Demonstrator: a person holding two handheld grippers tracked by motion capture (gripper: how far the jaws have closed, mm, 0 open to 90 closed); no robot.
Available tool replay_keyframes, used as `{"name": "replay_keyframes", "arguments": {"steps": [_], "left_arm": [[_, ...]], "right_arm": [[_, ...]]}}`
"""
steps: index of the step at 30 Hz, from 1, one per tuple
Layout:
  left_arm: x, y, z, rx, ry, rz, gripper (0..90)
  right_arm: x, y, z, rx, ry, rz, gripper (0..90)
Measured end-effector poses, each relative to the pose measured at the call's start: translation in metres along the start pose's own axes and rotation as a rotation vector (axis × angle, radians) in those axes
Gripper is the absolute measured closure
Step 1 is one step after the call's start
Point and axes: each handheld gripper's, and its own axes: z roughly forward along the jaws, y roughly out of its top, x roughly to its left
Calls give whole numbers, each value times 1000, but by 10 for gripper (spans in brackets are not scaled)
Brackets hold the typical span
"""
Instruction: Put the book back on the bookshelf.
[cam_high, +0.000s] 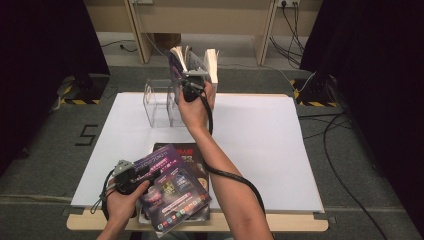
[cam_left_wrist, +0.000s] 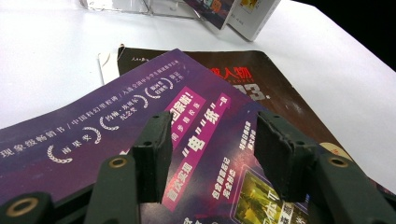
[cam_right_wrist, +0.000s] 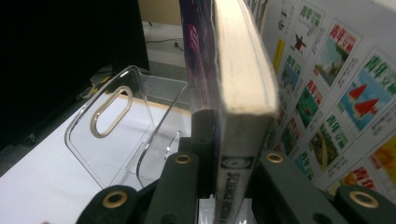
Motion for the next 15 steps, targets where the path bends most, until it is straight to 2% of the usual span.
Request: {"name": "replay_keyframes", "arguments": {"steps": [1,2,3,7,15], "left_arm": [[0,0,0,1,-1,2,463],[-1,0,0,1,-3,4,463],[-1,0,0,0,-3,5,463],[-1,0,0,1,-1,6,463],[-3,-1,1,3,-1,8,463]], "right_arm": [[0,-3,3,18,-6,1,831],[1,-5,4,-10,-14,-11,828],[1,-6,4,-10,-29,-26,825],[0,-3,1,16,-11,-13,783],[-7,-5,-13,24,42,26,728]]}}
